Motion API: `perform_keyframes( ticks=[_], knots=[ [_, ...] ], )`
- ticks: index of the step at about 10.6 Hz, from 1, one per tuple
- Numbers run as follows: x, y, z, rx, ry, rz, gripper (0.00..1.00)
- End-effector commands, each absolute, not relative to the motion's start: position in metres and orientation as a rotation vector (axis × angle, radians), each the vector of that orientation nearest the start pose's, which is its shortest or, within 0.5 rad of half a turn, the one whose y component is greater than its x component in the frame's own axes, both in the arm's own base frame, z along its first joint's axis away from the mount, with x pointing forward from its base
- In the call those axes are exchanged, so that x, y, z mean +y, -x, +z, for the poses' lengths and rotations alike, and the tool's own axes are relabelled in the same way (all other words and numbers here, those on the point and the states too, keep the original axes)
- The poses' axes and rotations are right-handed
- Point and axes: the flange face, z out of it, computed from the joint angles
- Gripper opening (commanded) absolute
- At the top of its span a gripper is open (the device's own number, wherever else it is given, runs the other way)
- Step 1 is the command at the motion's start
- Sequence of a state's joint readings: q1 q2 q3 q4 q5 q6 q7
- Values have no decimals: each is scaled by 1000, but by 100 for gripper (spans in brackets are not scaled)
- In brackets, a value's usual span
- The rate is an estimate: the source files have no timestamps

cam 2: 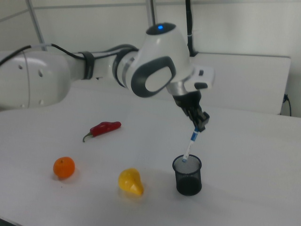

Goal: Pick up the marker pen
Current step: 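Lift the marker out of the pen cup and carry it away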

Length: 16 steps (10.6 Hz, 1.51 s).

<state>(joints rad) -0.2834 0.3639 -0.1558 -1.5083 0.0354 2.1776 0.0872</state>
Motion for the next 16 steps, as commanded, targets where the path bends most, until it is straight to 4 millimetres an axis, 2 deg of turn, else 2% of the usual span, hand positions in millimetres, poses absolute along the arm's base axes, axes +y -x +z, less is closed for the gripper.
perform_keyframes(
  ticks=[1, 3, 6, 9, 12, 13, 16],
  knots=[
    [-261, -618, 556, 811, 3012, -606, 0],
    [-230, -626, 578, 748, 2981, -595, 0],
    [-179, -634, 584, 720, 2971, -449, 0],
    [-132, -634, 585, 634, 2963, -269, 0],
    [-78, -636, 570, 494, 2995, -119, 0],
    [-66, -638, 562, 464, 3001, -80, 0],
    [-12, -646, 524, 308, 3039, 82, 0]
  ],
)
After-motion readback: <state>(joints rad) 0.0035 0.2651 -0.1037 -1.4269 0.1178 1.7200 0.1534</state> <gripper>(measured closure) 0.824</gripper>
